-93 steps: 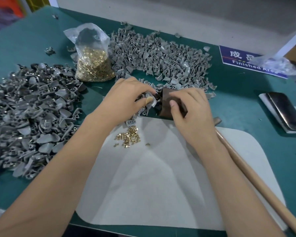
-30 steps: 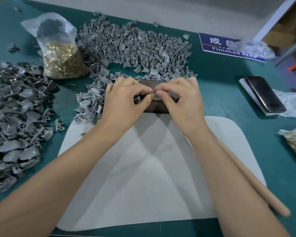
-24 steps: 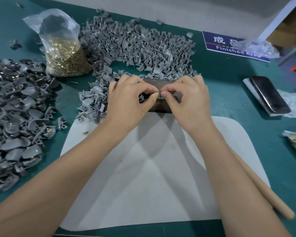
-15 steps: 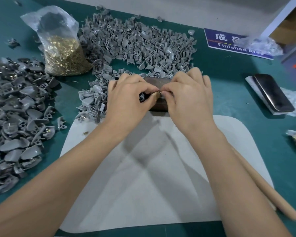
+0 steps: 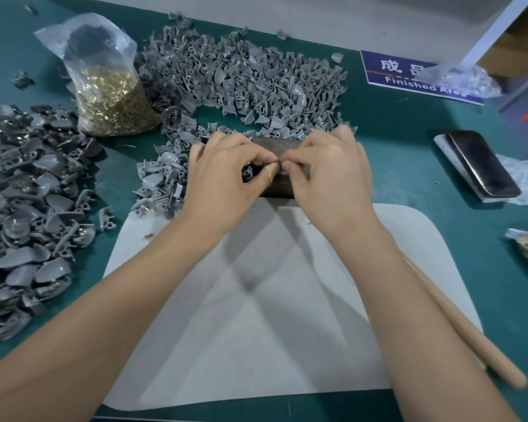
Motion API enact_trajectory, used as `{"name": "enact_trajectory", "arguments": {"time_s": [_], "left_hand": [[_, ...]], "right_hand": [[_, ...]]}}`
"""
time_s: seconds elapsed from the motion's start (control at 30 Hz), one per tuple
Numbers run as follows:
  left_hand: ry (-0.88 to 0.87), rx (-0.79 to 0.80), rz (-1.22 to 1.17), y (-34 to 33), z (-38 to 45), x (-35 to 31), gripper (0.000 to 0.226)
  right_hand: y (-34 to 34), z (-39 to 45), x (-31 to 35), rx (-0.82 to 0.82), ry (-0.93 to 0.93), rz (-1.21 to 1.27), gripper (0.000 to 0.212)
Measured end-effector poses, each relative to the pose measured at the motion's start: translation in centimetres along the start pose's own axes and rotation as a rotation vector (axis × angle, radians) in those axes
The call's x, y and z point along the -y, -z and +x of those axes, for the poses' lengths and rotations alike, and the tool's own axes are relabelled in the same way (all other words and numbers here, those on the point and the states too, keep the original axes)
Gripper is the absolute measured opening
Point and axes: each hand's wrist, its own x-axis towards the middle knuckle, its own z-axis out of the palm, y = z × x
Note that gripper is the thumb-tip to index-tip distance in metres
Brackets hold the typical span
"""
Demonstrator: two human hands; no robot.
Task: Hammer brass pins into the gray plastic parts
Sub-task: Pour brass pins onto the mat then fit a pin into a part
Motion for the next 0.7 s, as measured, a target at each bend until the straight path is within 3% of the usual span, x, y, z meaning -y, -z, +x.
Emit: {"name": "enact_trajectory", "arguments": {"time_s": [0.2,0.27,0.4,0.53,0.7], "left_hand": [[-0.025,0.007,0.026,0.3,0.2,-0.1,0.011],[-0.031,0.004,0.037,0.3,0.2,-0.1,0.010],[-0.024,0.009,0.019,0.3,0.0,0.0,0.011],[-0.030,0.021,0.041,0.5,0.2,-0.5,0.011],[-0.065,0.065,0.100,0.9,0.8,-1.2,0.011]], "right_hand": [[-0.2,-0.9,-0.4,-0.017,-0.013,0.128,0.016],[0.5,-1.9,-0.9,-0.054,-0.061,0.163,0.026],[3.5,-6.8,-4.2,-0.112,-0.202,0.045,0.018],[5.5,-12.6,-6.2,0.181,-0.420,-0.081,0.038],[6.2,-13.4,-6.3,0.287,-0.354,-0.162,0.033]]}}
